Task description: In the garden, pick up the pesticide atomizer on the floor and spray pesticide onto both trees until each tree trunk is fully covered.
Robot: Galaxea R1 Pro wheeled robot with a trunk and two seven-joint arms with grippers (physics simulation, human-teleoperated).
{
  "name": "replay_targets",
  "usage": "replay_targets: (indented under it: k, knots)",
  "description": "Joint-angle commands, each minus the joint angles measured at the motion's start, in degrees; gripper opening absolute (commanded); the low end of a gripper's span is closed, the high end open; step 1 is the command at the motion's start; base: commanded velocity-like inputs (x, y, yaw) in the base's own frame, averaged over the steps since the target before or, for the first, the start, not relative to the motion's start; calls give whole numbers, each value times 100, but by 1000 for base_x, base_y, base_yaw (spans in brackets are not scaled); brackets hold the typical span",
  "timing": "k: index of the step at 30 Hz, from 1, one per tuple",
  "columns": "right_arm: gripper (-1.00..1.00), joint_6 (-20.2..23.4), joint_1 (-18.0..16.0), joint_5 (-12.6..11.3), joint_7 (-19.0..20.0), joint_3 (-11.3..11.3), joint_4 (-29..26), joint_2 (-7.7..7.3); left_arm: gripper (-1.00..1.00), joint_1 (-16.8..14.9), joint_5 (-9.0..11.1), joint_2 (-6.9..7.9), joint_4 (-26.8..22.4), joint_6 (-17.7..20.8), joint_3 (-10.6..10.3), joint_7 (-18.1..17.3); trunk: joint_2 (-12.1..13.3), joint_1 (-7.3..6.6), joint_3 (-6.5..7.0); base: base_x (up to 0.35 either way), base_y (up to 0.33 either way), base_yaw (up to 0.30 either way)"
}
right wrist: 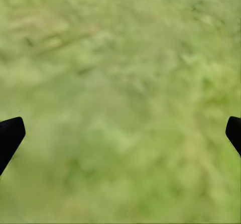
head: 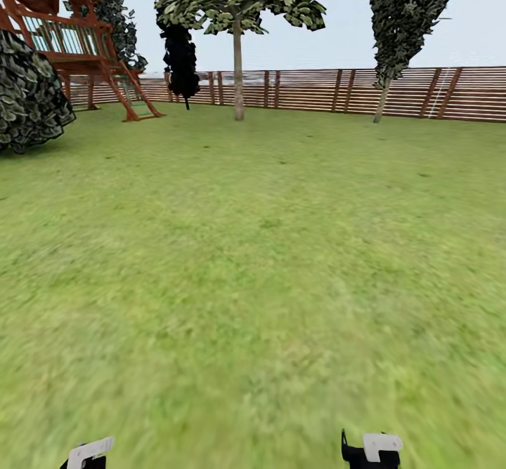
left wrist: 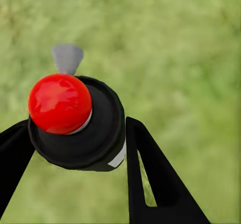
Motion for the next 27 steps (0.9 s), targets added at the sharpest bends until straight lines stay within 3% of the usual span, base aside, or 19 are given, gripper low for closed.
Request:
replay_targets:
  k: [1,27]
  knots:
    - [100,0,0,0,0,0,0,0,-100,0,1,0,-1,0,1,-1,0,0,0,338,0,0]
    - [100,0,0,0,0,0,0,3,-100,0,1,0,-1,0,-1,-1,0,0,0,338,0,0]
